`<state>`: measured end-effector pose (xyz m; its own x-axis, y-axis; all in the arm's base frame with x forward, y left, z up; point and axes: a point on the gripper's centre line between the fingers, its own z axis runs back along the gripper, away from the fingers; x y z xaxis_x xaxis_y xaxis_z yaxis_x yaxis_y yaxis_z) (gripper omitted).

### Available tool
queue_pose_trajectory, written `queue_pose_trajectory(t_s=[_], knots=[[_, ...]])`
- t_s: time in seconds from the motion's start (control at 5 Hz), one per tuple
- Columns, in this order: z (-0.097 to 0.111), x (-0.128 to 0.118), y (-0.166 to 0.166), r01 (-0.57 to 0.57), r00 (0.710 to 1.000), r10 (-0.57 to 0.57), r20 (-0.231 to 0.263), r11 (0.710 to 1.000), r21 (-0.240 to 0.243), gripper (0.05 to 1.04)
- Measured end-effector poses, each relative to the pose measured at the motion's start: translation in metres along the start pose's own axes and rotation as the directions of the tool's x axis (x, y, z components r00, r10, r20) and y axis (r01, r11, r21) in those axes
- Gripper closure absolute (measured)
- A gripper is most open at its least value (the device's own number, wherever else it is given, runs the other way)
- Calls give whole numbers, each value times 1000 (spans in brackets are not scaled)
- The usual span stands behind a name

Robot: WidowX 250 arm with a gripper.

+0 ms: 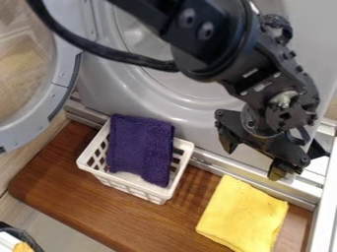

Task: Moved. Yellow cloth next to the white basket

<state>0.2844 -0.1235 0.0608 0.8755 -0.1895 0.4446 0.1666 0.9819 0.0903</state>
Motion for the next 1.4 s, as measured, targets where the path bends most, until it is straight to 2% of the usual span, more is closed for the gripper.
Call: queue_pose_trajectory(t_s=[0.2,0.4,0.6,0.8,1.4], knots=[[-7,-7,0,3,1000,-3,-26,1000,4,83],[-26,-28,-4,7,997,-8,-78,1000,-16,83],[-44,-38,-9,25,994,-27,-101,999,-27,83],[-65,-53,-10,7,988,-10,-152,1000,-16,83],[-106,-56,-21,-47,973,22,-228,993,-107,83]])
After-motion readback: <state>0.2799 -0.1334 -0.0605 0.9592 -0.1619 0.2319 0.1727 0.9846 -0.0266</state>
